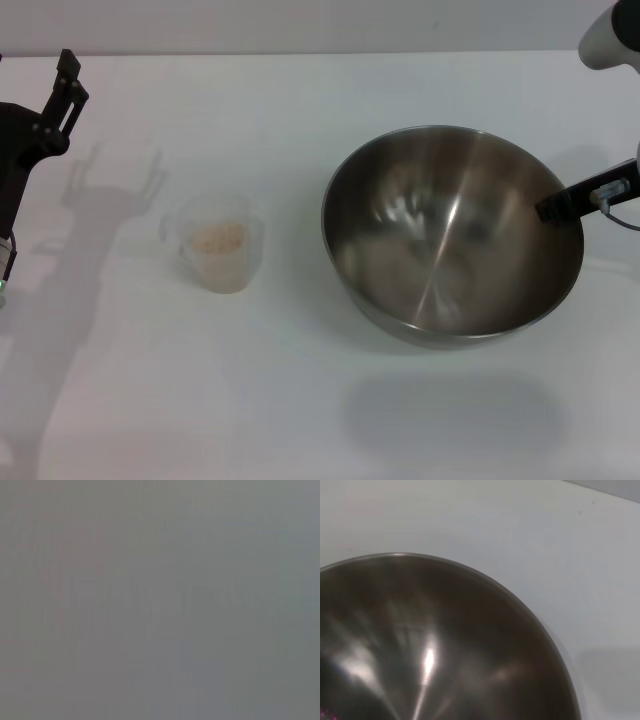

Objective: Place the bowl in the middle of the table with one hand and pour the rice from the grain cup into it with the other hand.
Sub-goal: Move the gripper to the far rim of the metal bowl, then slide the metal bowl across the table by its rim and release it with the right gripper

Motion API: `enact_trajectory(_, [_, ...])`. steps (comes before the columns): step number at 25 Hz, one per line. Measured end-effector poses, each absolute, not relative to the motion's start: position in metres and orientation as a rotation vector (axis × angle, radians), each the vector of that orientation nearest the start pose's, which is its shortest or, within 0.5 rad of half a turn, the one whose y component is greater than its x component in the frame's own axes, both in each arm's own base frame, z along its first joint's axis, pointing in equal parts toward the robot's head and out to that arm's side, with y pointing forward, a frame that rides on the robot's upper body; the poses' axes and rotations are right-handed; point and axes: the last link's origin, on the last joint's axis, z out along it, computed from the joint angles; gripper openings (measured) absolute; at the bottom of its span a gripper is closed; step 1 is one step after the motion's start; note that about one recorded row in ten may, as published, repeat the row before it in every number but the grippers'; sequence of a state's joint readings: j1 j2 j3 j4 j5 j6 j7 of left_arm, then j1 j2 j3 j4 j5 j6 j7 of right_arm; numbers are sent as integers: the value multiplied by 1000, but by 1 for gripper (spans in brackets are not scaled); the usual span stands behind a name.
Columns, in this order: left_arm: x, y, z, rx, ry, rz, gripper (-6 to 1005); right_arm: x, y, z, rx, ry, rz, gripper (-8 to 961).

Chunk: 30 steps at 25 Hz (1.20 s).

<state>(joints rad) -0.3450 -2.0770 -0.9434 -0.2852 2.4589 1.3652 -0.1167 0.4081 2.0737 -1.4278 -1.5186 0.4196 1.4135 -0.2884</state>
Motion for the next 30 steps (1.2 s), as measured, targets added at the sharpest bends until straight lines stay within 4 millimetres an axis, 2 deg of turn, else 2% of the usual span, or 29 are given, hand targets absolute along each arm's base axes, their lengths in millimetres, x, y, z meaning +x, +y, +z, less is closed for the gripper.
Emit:
enact_trajectory(3, [-296,310,-6,-1558,-364,-903,824,217,346,26,-2203,1161,-359,86])
enact_trajectory(8, [-297,310,-6,-1557,-365,-902,824,215,347,28,-2198,1157,-345,85])
enact_trajectory(17, [-295,311,-6,-1558,-362,-906,824,195,348,48,-2156,1070,-205,57])
enact_trajectory(30, [-295,311,-6,-1559,-362,-906,824,163,344,44,-2241,978,-19,22])
